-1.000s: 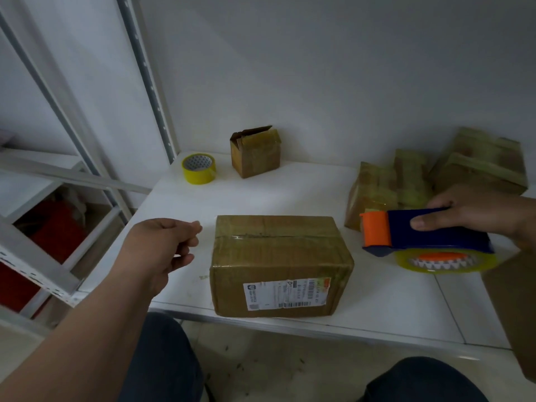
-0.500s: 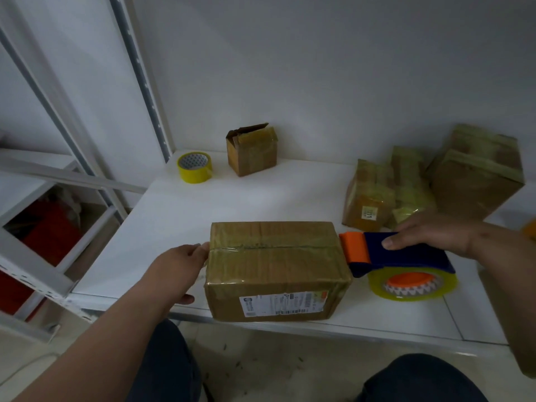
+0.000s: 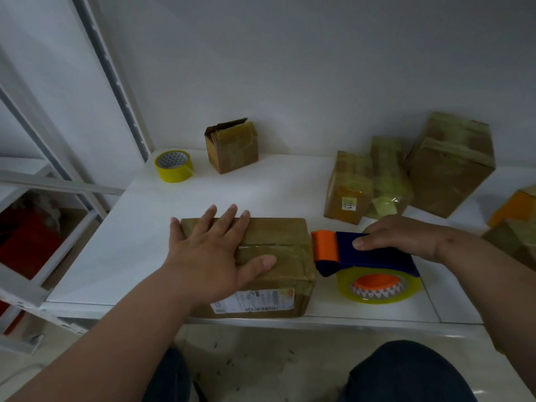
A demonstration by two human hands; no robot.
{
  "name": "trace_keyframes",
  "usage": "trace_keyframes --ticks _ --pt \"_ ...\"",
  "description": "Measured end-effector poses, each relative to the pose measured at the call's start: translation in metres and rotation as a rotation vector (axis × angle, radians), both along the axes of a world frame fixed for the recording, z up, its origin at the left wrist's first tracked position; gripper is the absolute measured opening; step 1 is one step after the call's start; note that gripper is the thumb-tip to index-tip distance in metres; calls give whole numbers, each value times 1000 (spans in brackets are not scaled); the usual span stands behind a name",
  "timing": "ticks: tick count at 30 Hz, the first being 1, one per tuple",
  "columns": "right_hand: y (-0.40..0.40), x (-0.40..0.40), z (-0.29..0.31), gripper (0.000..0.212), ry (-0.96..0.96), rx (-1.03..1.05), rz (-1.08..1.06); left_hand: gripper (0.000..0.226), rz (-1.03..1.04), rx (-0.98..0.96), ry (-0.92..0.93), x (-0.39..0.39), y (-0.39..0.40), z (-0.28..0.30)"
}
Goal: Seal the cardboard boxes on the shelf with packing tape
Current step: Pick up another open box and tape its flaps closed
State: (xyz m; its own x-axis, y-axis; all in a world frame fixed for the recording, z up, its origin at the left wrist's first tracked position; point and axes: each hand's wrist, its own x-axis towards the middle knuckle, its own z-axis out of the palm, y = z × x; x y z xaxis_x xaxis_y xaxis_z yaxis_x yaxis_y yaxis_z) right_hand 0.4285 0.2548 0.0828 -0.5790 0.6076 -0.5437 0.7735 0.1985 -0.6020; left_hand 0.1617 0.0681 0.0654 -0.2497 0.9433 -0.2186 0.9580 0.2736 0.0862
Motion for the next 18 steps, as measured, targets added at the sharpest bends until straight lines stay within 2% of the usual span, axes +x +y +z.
trace_keyframes --ticks 3,6,10,14,18 --pt "0 1 -5 95 15 11 -6 108 -3 -33 14 1 2 1" --pt "-2 -3 0 67 -3 12 1 108 -8 -51 12 3 2 3" --pt "6 -11 8 54 -28 -23 -28 108 2 -34 25 3 1 1" --pt "11 -15 6 32 -58 -227 -136 109 3 -38 32 3 1 1" --pt "11 -15 -4 38 -101 -363 -223 109 -5 -36 32 4 -1 1"
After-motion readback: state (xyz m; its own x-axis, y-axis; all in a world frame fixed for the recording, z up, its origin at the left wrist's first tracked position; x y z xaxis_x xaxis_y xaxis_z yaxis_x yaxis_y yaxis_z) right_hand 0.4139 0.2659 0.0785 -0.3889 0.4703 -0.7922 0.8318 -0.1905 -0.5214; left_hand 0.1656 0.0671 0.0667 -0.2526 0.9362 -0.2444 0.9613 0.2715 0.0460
